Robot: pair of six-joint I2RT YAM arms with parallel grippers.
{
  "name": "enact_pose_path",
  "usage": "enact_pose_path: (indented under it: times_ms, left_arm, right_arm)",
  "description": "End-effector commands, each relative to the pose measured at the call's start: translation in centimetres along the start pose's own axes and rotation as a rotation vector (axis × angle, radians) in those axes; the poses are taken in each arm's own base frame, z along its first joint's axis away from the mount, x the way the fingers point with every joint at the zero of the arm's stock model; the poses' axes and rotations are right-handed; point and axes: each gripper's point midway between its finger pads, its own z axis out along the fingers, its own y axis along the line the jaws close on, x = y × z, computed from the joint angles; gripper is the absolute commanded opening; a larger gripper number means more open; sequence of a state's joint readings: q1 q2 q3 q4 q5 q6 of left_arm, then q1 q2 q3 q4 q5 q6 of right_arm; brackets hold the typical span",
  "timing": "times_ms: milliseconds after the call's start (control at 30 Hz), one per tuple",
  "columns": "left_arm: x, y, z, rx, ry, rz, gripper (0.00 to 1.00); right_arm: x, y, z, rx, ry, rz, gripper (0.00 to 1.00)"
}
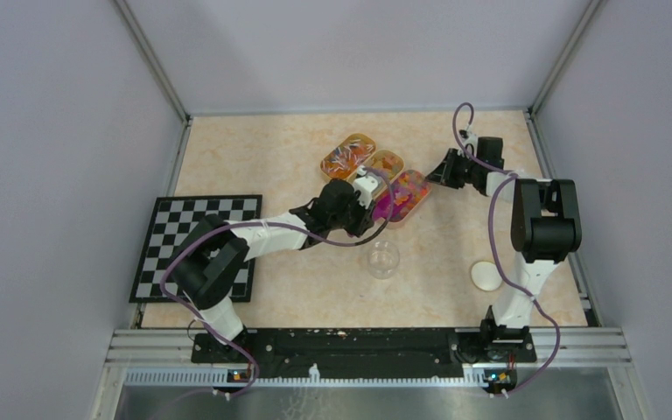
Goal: Pack the candies
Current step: Place the fake candies in the packing bottle.
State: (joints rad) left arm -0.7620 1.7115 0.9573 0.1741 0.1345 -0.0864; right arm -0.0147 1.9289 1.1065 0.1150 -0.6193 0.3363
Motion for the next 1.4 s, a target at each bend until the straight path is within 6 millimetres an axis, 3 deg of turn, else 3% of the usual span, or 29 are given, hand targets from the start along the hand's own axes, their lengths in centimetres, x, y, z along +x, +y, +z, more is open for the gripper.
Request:
enact_pose_path:
  times_ms: [0, 367, 633, 733, 867, 1133, 1367]
  left_arm:
    - [-2.1, 0.0, -1.3, -0.016, -0.080, 0.015, 0.00]
    - [-4.8, -0.2, -2.9, -0.018, -0.149, 0.050, 0.00]
    - [-4.7, 0.0, -4.4, -0.029, -0.263, 0.083, 0.00]
    - [-5.4, -0.3, -5.7, -0.022, -0.329, 0.096, 0.00]
    - [-6.5, -1.3, -8.6, 0.018, -0.460, 0.137, 0.00]
    - [-7.1, -1.4, -12.7, -0.010, -0.595, 0.180, 0.00]
    - [-8.1, -1.4, -14.2, -0.021, -0.600, 0.174, 0.00]
  right_arm:
    - [-1.0, 1.5, -0.3, -0.041, -0.030, -0.010, 0.17]
    - [-4.5, 4.5, -1.5, -0.107, -0.108, -0.001, 0.32]
    - [-5.8, 5.9, -2.9, -0.110, -0.143, -0.008, 0.38]
    - [-6.7, 6.3, -4.0, -0.096, -0.173, -0.015, 0.41]
    - [-7.6, 6.6, -5.3, -0.057, -0.209, -0.011, 0.54]
    - [-8.5, 8.5, -7.5, -0.066, -0.252, -0.033, 0.75]
    - [-8.5, 9.1, -8.8, -0.048, -0.246, -0.062, 0.83]
